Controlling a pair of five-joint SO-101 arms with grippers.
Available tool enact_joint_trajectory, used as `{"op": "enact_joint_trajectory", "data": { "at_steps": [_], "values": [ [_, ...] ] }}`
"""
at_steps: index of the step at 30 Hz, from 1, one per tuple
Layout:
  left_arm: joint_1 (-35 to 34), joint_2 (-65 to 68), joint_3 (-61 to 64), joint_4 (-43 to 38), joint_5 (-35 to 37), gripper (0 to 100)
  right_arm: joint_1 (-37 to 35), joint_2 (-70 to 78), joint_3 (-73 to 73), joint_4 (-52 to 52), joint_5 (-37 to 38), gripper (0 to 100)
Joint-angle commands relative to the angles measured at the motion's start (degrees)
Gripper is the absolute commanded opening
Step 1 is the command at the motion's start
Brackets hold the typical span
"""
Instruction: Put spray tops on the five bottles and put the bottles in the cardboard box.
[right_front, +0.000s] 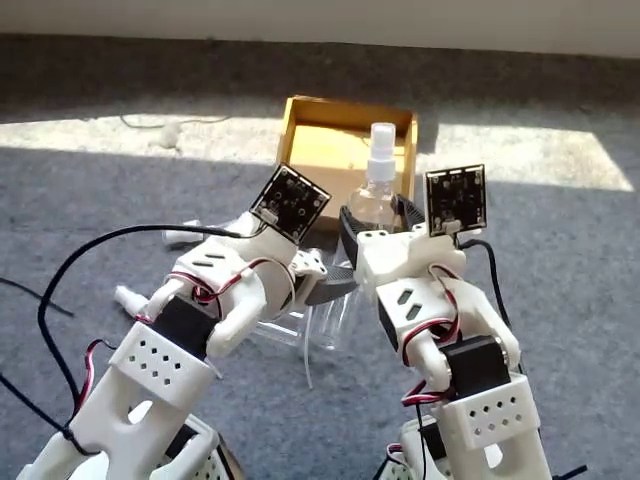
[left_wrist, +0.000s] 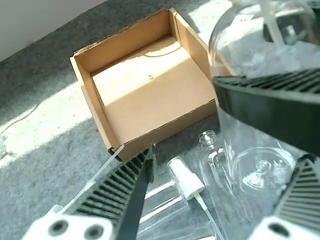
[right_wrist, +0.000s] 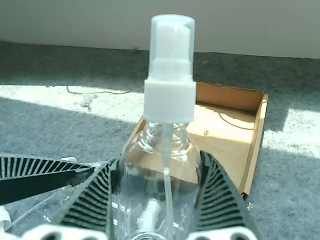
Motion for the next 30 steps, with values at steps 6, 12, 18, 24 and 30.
{"op": "enact_joint_trajectory", "data": {
  "at_steps": [6, 12, 18, 24, 30],
  "values": [
    [-1.01, -0.04, -0.48, -1.85, 0.35, 38, 0.31, -0.4, 0.22, -5.32, 0.62, 0.4],
    [0.48, -0.04, 0.31, 1.41, 0.7, 38, 8.31, 0.84, 2.33, -29.14, 7.65, 0.4],
    [1.71, -0.04, 8.31, -1.58, 0.53, 38, 9.98, 25.45, -0.92, -51.38, 12.22, 0.4],
    [1.63, 0.04, 13.85, -7.03, 0.35, 38, 11.82, 58.24, -25.01, -58.59, 12.48, 0.4],
    [1.54, 0.04, 13.76, -7.03, 0.26, 38, 14.02, 78.81, -44.35, -58.59, 12.13, 0.4]
  ]
}}
